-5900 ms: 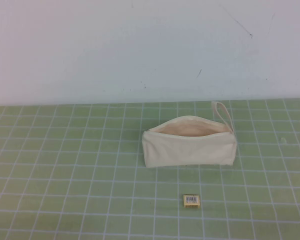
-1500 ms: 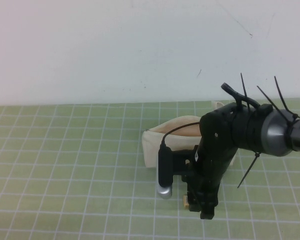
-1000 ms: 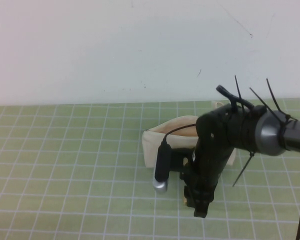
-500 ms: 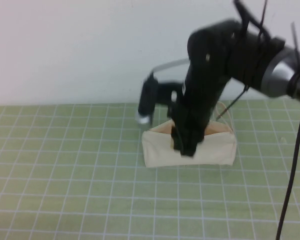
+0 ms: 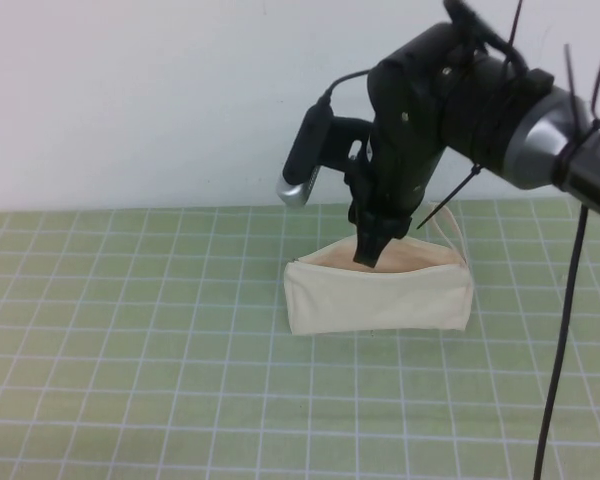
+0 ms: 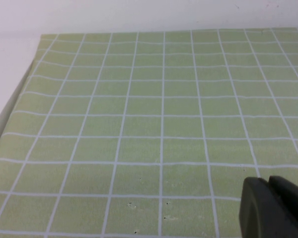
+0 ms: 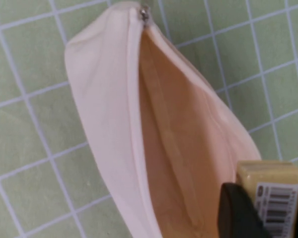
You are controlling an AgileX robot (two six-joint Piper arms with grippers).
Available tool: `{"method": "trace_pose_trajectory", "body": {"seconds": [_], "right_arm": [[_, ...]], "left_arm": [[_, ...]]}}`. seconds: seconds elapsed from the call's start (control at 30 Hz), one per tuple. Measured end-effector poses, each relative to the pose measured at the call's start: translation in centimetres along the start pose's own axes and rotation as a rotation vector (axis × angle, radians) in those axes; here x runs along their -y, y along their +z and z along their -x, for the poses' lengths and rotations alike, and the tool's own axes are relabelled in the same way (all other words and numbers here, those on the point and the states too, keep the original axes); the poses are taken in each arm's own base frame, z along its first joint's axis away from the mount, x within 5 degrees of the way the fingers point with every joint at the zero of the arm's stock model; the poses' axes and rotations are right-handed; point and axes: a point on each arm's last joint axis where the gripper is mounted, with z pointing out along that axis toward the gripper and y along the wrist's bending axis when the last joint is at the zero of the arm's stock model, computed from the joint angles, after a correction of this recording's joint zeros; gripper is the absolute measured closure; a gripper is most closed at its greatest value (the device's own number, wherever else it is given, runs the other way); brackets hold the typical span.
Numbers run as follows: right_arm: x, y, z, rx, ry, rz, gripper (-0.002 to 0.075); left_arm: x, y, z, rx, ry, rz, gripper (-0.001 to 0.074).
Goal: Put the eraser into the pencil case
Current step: Place the eraser on the pencil case
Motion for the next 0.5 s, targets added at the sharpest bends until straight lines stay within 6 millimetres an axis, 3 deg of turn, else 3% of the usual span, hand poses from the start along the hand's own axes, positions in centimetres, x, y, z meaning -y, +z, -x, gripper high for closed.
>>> {"method": "trace_pose_trajectory", "body": {"seconds": [0.17, 0.5], "right_arm": [[0.4, 1.4, -0.4, -0.009, 0.053, 0.008, 0.0515], [0.1, 1.5, -0.7, -0.04, 0.075, 0.055, 0.0438]], "left_arm": [[0.0, 0.0, 0.0, 0.0, 0.0, 0.0, 0.0736], [0.0, 0.0, 0.0, 0.0, 0.0, 0.0, 0.0736]]}}
